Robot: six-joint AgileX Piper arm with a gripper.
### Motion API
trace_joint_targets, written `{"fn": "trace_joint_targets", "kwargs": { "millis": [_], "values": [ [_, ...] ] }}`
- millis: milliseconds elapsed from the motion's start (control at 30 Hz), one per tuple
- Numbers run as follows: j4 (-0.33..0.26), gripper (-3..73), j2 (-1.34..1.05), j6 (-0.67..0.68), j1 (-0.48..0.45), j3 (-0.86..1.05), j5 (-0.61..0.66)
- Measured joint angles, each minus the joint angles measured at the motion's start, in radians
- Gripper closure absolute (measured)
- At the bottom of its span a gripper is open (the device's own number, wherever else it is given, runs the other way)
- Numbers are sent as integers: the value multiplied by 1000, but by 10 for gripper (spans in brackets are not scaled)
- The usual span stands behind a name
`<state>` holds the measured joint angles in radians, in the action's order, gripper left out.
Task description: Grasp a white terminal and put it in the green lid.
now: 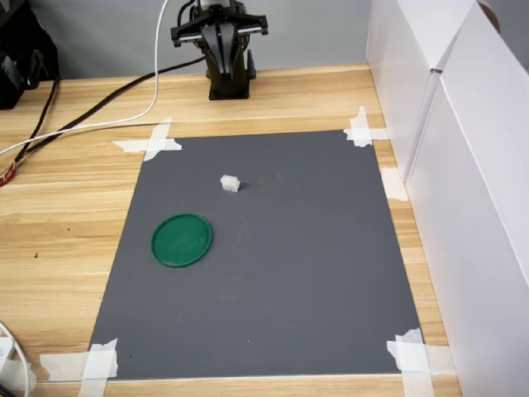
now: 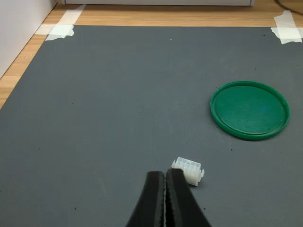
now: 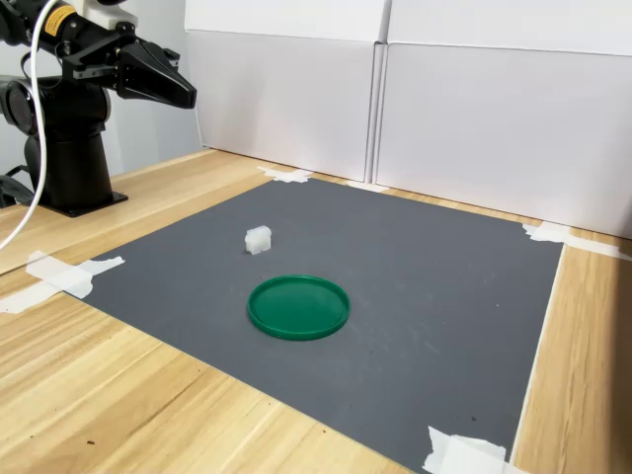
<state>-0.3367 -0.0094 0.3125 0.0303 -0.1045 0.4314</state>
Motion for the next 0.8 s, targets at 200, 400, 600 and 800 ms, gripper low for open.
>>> {"fn": "trace_joint_targets", "kwargs": {
  "millis": [200,400,600,800],
  "values": [
    [0,710,15,0,0,0,0],
    [26,710,179,0,0,-30,11],
    [74,710,347,0,0,-142,12],
    [79,710,522,0,0,-274,19]
  ]
}}
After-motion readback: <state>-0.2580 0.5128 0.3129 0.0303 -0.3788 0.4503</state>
